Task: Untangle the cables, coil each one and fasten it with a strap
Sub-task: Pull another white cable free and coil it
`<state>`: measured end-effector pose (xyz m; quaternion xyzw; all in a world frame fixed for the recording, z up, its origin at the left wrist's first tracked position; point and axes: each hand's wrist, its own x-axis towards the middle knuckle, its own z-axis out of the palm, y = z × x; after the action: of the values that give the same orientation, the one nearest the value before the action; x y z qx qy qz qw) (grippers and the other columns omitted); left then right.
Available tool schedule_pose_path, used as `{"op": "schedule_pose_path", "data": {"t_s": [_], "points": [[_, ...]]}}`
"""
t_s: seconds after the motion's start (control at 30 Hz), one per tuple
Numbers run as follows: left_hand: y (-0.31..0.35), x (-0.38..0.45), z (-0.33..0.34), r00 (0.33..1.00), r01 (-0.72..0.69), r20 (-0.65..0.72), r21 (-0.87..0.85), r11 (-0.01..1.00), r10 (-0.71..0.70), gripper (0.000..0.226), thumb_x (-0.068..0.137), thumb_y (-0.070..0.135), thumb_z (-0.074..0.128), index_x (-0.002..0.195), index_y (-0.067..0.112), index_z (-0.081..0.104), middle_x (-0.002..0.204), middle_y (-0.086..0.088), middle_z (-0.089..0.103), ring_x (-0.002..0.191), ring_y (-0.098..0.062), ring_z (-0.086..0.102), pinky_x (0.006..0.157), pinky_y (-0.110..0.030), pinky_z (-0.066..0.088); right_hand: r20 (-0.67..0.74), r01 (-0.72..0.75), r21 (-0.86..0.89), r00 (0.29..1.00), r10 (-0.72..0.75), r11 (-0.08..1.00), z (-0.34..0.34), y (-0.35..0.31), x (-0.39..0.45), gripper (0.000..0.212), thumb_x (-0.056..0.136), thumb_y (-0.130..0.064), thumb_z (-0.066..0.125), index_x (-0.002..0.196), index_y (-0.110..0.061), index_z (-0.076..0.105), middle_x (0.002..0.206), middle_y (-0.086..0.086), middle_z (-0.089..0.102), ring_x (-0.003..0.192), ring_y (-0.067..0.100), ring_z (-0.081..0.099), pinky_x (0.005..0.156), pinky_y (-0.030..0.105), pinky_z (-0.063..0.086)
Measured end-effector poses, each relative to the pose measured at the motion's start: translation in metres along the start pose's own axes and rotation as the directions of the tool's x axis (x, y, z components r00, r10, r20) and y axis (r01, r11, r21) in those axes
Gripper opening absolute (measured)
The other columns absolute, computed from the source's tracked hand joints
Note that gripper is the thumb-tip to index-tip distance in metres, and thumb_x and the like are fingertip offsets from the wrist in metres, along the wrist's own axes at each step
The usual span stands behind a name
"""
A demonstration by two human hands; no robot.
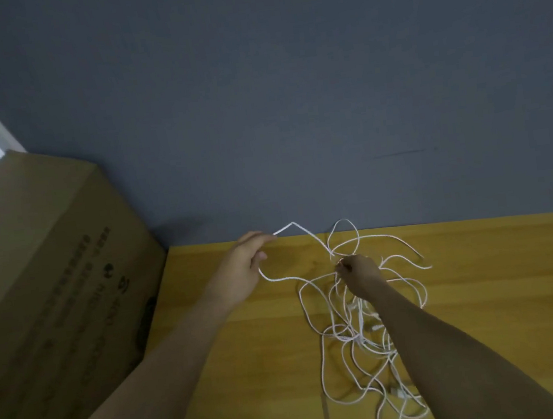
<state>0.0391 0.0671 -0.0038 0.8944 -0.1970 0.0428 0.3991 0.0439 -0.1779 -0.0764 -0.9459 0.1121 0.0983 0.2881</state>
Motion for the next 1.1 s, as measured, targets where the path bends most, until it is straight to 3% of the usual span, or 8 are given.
{"op": "schedule_pose_path", "data": {"t_s": [0.17, 0.33, 0.43, 0.6, 0.7, 0.8, 1.0, 1.1], "points": [[0.002, 0.008, -0.02, 0.993, 0.096, -0.082, 0.205, 0.974, -0.08, 0.02, 0.084, -0.004, 0.056, 0.099, 0.01, 0.054, 0.116, -0.007, 0.05, 0.109, -0.029, 0.054, 0.093, -0.037, 0.042, -0.194, 0.247, 0.453, 0.965, -0.176, 0.857, -0.028, -0.051, 0.002, 0.016, 0.095, -0.015, 0.057, 0.094, -0.006, 0.07, 0.071, 0.003, 0.064, 0.061, 0.011, 0.055, 0.068, 0.031, 0.044], [0.05, 0.042, -0.036, 0.948, -0.101, -0.228, 0.443, 0.891, 0.221, 0.064, 0.086, 0.029, 0.063, 0.141, 0.014, 0.034, 0.159, -0.01, 0.007, 0.148, -0.026, 0.0, 0.116, -0.042, -0.011, -0.199, 0.495, 0.347, 0.869, -0.454, 0.796, -0.083, -0.114, -0.01, 0.019, 0.092, -0.019, 0.061, 0.083, -0.004, 0.068, 0.064, -0.005, 0.061, 0.054, -0.004, 0.051, 0.057, 0.015, 0.039], [0.074, 0.059, -0.049, 0.927, -0.23, -0.089, 0.632, 0.74, 0.364, 0.061, 0.095, 0.032, 0.052, 0.149, 0.019, 0.026, 0.16, -0.005, 0.015, 0.149, -0.02, 0.004, 0.114, -0.044, -0.017, -0.144, 0.545, 0.279, 0.838, -0.526, 0.791, -0.11, -0.136, -0.022, 0.019, 0.093, -0.016, 0.06, 0.078, -0.006, 0.064, 0.064, 0.0, 0.059, 0.054, -0.002, 0.05, 0.057, 0.016, 0.039], [0.091, 0.075, -0.072, 0.949, -0.231, -0.025, 0.623, 0.747, 0.314, 0.026, 0.101, 0.036, 0.038, 0.114, 0.022, 0.056, 0.117, 0.003, 0.053, 0.117, -0.016, 0.046, 0.115, -0.04, 0.004, -0.24, 0.55, 0.239, 0.832, -0.5, 0.801, -0.145, -0.138, -0.044, 0.022, 0.093, -0.014, 0.061, 0.079, 0.003, 0.065, 0.063, 0.003, 0.058, 0.047, 0.0, 0.043, 0.05, 0.012, 0.033], [0.11, 0.08, -0.079, 0.958, -0.249, 0.007, 0.518, 0.818, 0.287, 0.02, 0.102, 0.034, 0.037, 0.101, 0.017, 0.048, 0.107, -0.004, 0.055, 0.102, -0.028, 0.052, 0.077, -0.037, 0.037, -0.332, 0.55, 0.346, 0.83, -0.448, 0.76, -0.148, -0.137, -0.052, 0.019, 0.093, -0.014, 0.061, 0.081, 0.001, 0.063, 0.062, 0.002, 0.054, 0.052, 0.001, 0.043, 0.052, 0.012, 0.033], [0.123, 0.078, -0.08, 0.955, -0.238, -0.054, 0.454, 0.859, 0.293, 0.016, 0.103, 0.029, 0.036, 0.096, 0.016, 0.041, 0.102, -0.008, 0.06, 0.09, -0.033, 0.055, 0.062, -0.035, 0.032, -0.299, 0.485, 0.387, 0.871, -0.39, 0.784, -0.149, -0.128, -0.049, 0.022, 0.094, -0.015, 0.059, 0.085, 0.005, 0.062, 0.07, 0.01, 0.054, 0.063, 0.012, 0.046, 0.058, 0.019, 0.036], [0.14, 0.066, -0.098, 0.9, -0.236, -0.253, 0.4, 0.885, 0.355, 0.018, 0.101, 0.023, 0.041, 0.095, 0.007, 0.048, 0.094, -0.015, 0.062, 0.088, -0.034, 0.053, 0.064, -0.034, 0.027, 0.026, 0.236, -0.051, 0.972, -0.235, 0.97, -0.137, -0.081, -0.046, 0.029, 0.095, -0.018, 0.058, 0.068, -0.009, 0.061, 0.063, 0.007, 0.053, 0.059, 0.014, 0.045, 0.054, 0.025, 0.033], [0.147, 0.067, -0.115, 0.878, -0.215, -0.331, 0.373, 0.902, 0.346, 0.014, 0.101, 0.017, 0.043, 0.094, 0.006, 0.048, 0.09, -0.018, 0.062, 0.084, -0.037, 0.053, 0.063, -0.033, 0.024, -0.163, 0.21, -0.068, 0.962, -0.219, 0.975, -0.148, -0.095, -0.051, 0.029, 0.096, -0.019, 0.054, 0.071, -0.008, 0.064, 0.066, 0.01, 0.058, 0.063, 0.019, 0.054, 0.059, 0.028, 0.038]]}}
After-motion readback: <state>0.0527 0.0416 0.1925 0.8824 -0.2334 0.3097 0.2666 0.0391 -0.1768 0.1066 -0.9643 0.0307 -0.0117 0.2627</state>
